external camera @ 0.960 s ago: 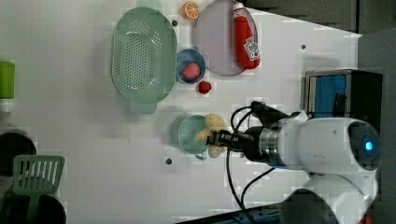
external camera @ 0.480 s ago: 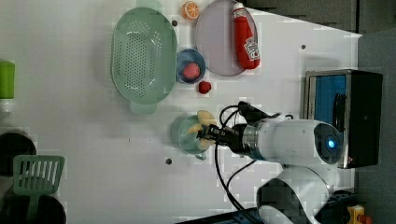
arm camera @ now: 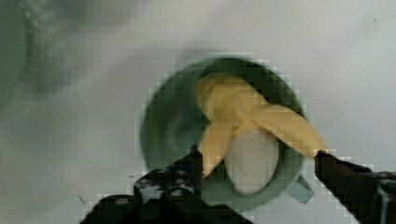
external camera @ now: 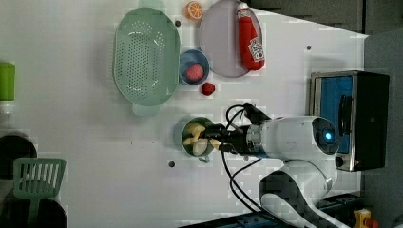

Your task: Pick Banana and place it in mug.

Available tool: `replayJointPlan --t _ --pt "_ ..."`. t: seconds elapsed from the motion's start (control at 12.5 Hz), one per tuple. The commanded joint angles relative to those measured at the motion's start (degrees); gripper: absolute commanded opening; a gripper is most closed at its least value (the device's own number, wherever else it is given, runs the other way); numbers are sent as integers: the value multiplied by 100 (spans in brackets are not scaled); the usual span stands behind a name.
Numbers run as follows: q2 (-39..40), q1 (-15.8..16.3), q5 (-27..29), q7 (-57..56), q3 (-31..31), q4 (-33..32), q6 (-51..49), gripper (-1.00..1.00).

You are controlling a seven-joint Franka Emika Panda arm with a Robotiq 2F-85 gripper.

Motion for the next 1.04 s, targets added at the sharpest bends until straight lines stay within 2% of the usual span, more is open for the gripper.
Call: replayJointPlan --t 0.08,0.32,0.48,0.8,1.04 --pt "-540 90 -27 230 102 145 43 100" --pt "-1230 28 -18 229 -117 341 -319 100" --pt "-1757 -37 -18 226 -506 662 -1521 100" --pt "-2183 -80 -22 141 -1562 1880 -3628 100" --pt "-2186 -84 -90 -234 -2302 2559 -4119 100"
